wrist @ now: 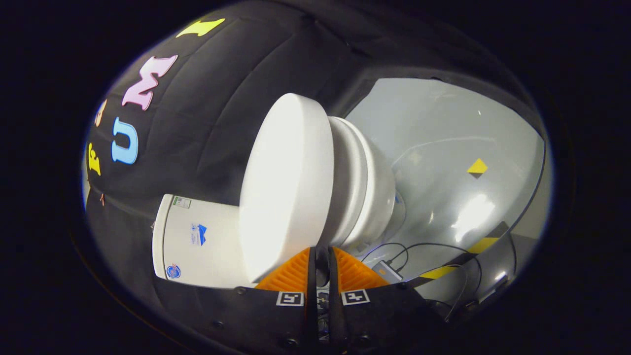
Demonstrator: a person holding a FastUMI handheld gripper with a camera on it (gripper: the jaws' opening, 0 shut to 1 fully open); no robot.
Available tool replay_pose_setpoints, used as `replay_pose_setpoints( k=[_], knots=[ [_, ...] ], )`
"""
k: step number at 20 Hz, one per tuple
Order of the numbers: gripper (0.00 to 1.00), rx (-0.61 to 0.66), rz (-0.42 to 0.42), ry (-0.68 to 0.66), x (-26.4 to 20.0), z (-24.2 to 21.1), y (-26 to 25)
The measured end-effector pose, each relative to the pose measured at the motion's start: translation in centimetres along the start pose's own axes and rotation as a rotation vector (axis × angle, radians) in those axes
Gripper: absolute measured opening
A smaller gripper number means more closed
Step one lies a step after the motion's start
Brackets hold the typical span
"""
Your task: Open the toilet lid.
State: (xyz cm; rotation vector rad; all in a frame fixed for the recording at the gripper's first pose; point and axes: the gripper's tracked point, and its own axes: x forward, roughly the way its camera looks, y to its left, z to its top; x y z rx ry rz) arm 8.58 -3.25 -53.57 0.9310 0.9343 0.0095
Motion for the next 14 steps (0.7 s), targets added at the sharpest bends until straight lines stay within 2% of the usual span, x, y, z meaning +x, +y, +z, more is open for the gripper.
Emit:
replay_pose_setpoints(
  k=[2,6,11,14],
  knots=[
    [0.13,-0.012,0.019,-0.031,-1.6,0.5,2.7],
    [0.13,-0.109,-0.011,-0.094,-4.0,0.6,7.6],
    [0.13,-0.279,-0.119,-0.162,-5.7,0.0,12.0],
    [0.13,-0.299,-0.147,-0.195,-6.4,-0.3,13.9]
  ],
)
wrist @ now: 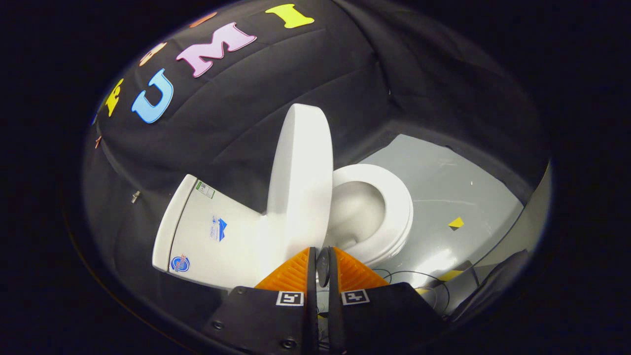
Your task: Open the toilet lid.
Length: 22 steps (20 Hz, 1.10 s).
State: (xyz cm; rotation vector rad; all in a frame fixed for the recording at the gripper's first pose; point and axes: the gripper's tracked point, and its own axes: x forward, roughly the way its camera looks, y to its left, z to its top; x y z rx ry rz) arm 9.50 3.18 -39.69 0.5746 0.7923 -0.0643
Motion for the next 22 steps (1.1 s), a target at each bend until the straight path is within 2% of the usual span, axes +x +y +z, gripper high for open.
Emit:
replay_pose_setpoints(
  k=[13,22],
  knots=[
    [0.13,-0.213,-0.033,-0.111,-2.9,-0.8,9.8],
    [0.13,-0.375,-0.04,-0.176,-3.7,-2.9,17.0]
  ],
)
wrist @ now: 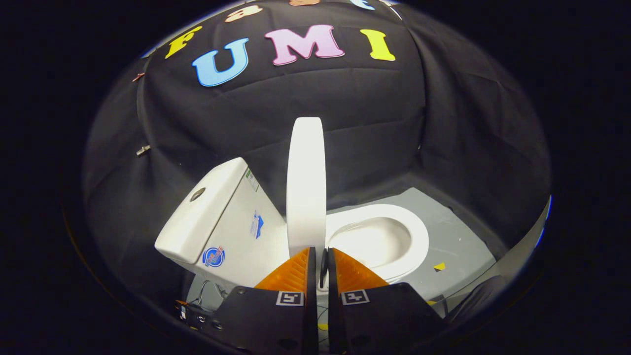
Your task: Open the toilet lid.
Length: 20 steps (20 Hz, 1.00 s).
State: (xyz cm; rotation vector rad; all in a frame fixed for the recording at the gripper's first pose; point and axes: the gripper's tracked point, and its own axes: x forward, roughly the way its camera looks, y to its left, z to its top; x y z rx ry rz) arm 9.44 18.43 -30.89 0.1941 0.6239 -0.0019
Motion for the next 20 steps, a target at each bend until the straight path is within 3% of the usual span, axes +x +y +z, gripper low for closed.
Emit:
replay_pose_setpoints(
  k=[12,20],
  knots=[
    [0.16,-0.16,0.042,-0.035,0.2,-0.9,8.7],
    [0.18,-0.183,0.101,-0.016,0.7,-2.2,13.3]
  ],
)
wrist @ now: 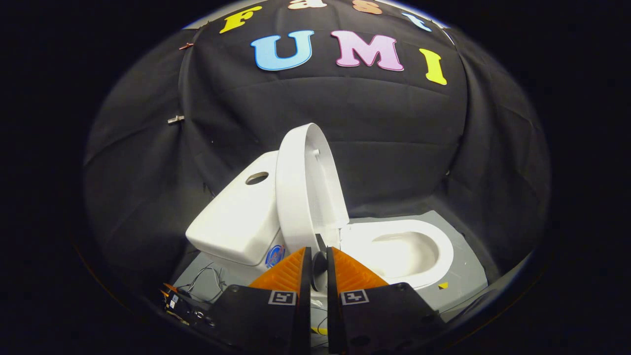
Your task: Open the toilet lid.
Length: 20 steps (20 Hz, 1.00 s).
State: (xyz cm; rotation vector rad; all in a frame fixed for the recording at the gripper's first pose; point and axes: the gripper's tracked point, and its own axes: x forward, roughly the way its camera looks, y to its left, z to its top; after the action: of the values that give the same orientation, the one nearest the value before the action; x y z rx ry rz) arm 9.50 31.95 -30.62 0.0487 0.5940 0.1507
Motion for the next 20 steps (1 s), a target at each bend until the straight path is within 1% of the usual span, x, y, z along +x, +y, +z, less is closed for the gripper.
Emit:
replay_pose_setpoints(
  k=[5,7,11,13,14,18,20],
  knots=[
    [0.18,-0.02,0.011,0.011,0.2,-0.4,1.8],
    [0.18,-0.038,0.003,0.007,0.4,-0.1,2.1],
    [0.18,-0.061,-0.007,0.005,0.4,-0.2,2.0],
    [0.18,-0.056,0.001,-0.005,0.1,0.0,1.8],
    [0.28,-0.049,0.015,-0.011,0.0,0.0,2.0],
    [0.69,-0.11,0.008,-0.045,-1.3,0.8,0.9],
    [0.89,-0.114,0.014,-0.065,-1.7,1.0,0.3]
  ],
)
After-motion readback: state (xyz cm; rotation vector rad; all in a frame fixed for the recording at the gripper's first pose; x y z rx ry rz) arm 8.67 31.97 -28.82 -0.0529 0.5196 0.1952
